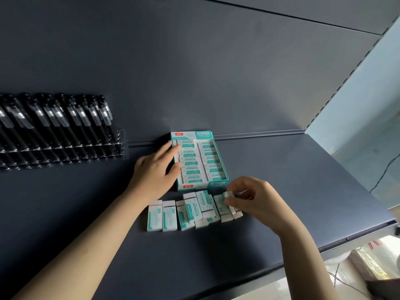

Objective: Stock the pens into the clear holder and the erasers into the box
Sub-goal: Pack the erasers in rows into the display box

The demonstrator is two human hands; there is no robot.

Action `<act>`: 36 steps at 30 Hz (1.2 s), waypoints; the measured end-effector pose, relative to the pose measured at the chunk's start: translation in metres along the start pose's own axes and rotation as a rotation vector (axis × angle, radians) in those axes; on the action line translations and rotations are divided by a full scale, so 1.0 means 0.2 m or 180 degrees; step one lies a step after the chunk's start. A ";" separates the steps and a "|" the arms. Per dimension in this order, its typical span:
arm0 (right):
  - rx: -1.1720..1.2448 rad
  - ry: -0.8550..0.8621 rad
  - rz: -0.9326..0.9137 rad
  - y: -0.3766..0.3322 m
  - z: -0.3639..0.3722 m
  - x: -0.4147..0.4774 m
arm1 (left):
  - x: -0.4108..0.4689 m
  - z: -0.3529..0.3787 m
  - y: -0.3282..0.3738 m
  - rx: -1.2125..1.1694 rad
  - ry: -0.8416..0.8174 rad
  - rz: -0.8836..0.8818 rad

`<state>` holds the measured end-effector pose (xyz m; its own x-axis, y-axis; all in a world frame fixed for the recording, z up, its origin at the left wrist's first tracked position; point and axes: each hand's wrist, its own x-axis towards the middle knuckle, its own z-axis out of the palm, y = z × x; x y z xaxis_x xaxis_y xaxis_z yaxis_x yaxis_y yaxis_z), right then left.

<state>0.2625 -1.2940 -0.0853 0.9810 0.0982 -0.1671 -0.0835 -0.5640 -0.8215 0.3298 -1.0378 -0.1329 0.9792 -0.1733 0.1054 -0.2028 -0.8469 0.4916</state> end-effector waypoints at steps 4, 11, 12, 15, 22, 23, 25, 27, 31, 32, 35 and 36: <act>0.1678 0.0043 -0.0238 -0.03 -0.04 0.03 | 0.00 0.01 -0.01 0.0004 0.0005 -0.0018; 0.2361 -0.0058 -0.0594 -0.10 -0.03 0.18 | 0.01 0.01 -0.01 0.0018 0.0056 0.0009; 0.2177 -0.0027 -0.0649 -0.11 -0.03 0.21 | 0.01 0.01 -0.01 0.0012 0.0069 0.0019; 0.1494 0.0135 -0.0721 -0.13 0.01 0.31 | 0.01 0.01 0.00 0.0024 0.0145 0.0049; -0.0190 0.1039 -0.0829 -0.14 0.09 0.54 | 0.01 0.02 0.00 0.0097 0.0116 0.0016; -0.0283 0.1071 -0.0858 -0.14 0.10 0.56 | 0.01 0.02 0.00 0.0090 0.0110 0.0007; -0.0499 0.1110 -0.0921 -0.15 0.11 0.59 | 0.01 0.02 -0.01 0.0076 0.0089 -0.0021; -0.0696 0.1125 -0.0976 -0.14 0.11 0.62 | 0.01 0.02 -0.01 0.0075 0.0084 -0.0031; -0.0950 0.1160 -0.0967 -0.10 0.10 0.67 | 0.01 0.01 -0.01 0.0045 0.0099 0.0006; -0.0990 0.1159 -0.0943 -0.09 0.10 0.67 | 0.01 0.01 -0.01 0.0041 0.0099 0.0017; -0.1065 0.1115 -0.0886 -0.06 0.10 0.68 | 0.01 0.02 -0.01 0.0053 0.0078 0.0028; -0.1034 0.1090 -0.0898 -0.05 0.11 0.68 | 0.01 0.02 -0.01 0.0063 0.0079 0.0023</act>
<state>0.3934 -1.2580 -0.1117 0.9629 0.0403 0.2667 0.1960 -0.7839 -0.5891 0.3326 -1.0384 -0.1362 0.9773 -0.1670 0.1304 -0.2094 -0.8555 0.4735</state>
